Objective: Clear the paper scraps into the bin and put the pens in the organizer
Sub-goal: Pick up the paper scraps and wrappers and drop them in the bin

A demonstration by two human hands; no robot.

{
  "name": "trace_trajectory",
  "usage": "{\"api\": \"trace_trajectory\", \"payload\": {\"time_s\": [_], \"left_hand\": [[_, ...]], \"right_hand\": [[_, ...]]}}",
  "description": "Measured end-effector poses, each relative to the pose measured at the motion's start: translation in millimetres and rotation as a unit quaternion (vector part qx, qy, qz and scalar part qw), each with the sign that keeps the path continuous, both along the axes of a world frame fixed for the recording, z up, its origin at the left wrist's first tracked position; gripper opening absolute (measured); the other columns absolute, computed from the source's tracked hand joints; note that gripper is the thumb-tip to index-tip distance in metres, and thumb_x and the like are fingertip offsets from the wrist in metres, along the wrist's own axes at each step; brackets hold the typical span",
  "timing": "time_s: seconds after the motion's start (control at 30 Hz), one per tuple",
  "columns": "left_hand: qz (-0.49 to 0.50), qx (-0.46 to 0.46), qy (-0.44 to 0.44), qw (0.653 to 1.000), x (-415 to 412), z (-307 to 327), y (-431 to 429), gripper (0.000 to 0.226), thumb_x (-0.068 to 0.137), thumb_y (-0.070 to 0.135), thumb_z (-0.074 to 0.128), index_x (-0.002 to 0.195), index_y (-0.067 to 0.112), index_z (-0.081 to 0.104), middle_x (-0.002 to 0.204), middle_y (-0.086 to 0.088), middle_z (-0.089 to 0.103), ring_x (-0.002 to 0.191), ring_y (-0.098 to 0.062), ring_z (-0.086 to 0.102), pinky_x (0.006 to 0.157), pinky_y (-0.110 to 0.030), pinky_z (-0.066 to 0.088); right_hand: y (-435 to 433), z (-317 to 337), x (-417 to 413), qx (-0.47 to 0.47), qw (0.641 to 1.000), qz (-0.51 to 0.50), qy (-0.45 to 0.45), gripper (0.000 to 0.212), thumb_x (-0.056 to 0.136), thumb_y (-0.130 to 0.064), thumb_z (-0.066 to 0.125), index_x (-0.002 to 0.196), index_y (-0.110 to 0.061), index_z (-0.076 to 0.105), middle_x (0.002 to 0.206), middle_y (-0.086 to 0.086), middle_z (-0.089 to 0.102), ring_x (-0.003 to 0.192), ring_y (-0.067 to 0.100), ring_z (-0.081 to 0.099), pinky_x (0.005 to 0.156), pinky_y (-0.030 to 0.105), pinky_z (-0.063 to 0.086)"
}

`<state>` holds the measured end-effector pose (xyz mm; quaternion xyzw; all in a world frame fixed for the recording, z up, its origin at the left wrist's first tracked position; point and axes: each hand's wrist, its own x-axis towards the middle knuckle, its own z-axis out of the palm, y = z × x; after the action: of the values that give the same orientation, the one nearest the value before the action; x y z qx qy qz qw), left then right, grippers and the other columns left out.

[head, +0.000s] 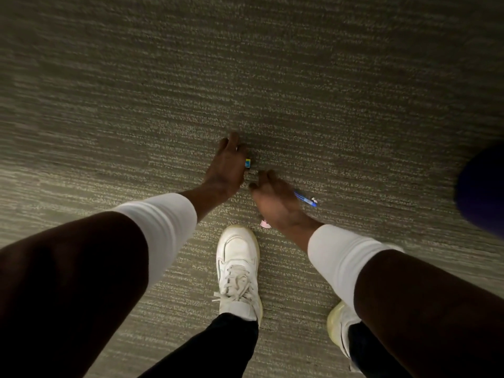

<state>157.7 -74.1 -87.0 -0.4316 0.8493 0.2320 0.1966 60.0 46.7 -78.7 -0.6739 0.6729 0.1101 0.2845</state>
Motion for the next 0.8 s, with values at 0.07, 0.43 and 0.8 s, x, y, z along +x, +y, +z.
{"api": "trace_trajectory", "payload": {"time_s": [0.07, 0.43, 0.8], "left_hand": [[0.002, -0.001, 0.006, 1.0, 1.8, 2.1, 0.7, 0.044, 0.092, -0.003, 0.067, 0.135, 0.002, 0.058, 0.155, -0.018, 0.038, 0.133, -0.038, 0.049, 0.111, -0.044, 0.049], [0.085, 0.021, 0.056, 0.995, 3.8, 27.7, 30.5, 0.03, 0.09, 0.015, 0.077, 0.115, 0.004, 0.065, 0.133, -0.014, 0.051, 0.117, -0.034, 0.059, 0.09, -0.048, 0.058], [0.238, 0.008, -0.024, 0.971, 27.3, 24.7, 94.2, 0.031, 0.088, 0.006, 0.073, 0.118, 0.002, 0.07, 0.131, -0.02, 0.053, 0.113, -0.039, 0.061, 0.096, -0.047, 0.057]], "right_hand": [[5.5, 1.5, 5.2, 0.008, 1.0, 0.015, 0.022, 0.041, 0.087, -0.008, 0.034, 0.105, -0.012, 0.071, 0.123, 0.016, 0.062, 0.11, 0.034, 0.064, 0.073, 0.04, 0.058], [20.4, 17.5, -64.2, -0.062, 0.949, -0.289, -0.108, 0.021, 0.083, 0.003, 0.068, 0.094, -0.014, 0.074, 0.101, 0.01, 0.07, 0.091, 0.032, 0.065, 0.074, 0.038, 0.055], [68.2, 22.4, -129.2, 0.006, 0.975, -0.19, -0.111, 0.026, 0.087, -0.004, 0.071, 0.106, -0.02, 0.078, 0.112, 0.01, 0.071, 0.109, 0.033, 0.064, 0.091, 0.038, 0.054]]}}
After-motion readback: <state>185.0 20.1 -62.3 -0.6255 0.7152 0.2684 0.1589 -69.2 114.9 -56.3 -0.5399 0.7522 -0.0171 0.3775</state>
